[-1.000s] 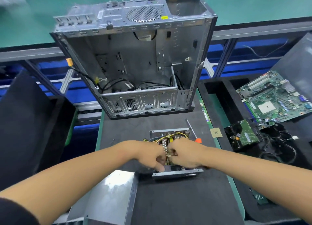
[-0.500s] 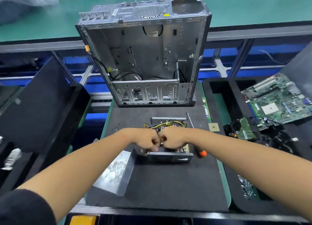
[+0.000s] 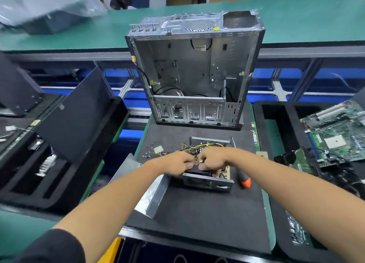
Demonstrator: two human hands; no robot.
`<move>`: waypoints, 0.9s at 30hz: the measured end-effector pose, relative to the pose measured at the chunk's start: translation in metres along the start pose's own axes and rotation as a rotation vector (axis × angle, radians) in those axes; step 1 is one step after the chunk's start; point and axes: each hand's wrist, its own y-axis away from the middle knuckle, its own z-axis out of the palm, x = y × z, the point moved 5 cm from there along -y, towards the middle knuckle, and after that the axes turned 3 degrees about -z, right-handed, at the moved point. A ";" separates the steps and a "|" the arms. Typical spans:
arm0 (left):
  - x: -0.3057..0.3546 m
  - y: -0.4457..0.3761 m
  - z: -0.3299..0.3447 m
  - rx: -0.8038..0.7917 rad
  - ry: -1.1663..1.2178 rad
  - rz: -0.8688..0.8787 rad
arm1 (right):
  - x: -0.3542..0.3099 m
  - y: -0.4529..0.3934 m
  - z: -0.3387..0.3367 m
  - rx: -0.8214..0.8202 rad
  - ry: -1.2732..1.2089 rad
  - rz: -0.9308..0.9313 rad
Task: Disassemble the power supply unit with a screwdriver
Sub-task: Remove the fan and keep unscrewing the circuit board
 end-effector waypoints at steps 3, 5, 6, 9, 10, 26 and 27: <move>-0.010 0.001 -0.003 0.009 0.101 -0.030 | -0.004 -0.003 -0.003 0.044 0.040 -0.016; -0.011 0.002 -0.001 0.003 0.203 -0.042 | -0.004 -0.005 -0.002 0.042 0.086 -0.027; -0.011 0.002 0.000 0.017 0.197 -0.023 | -0.004 -0.005 -0.001 0.035 0.127 -0.034; -0.009 0.006 0.004 0.010 0.214 0.028 | -0.003 -0.003 0.002 0.029 0.253 -0.063; -0.009 0.006 0.005 -0.004 0.245 0.049 | -0.004 -0.002 0.002 0.034 0.272 -0.077; 0.002 -0.002 -0.047 0.123 0.298 0.190 | -0.027 0.020 -0.059 0.148 0.172 -0.148; 0.002 -0.002 -0.053 0.145 0.276 0.197 | -0.030 0.021 -0.064 0.168 0.178 -0.147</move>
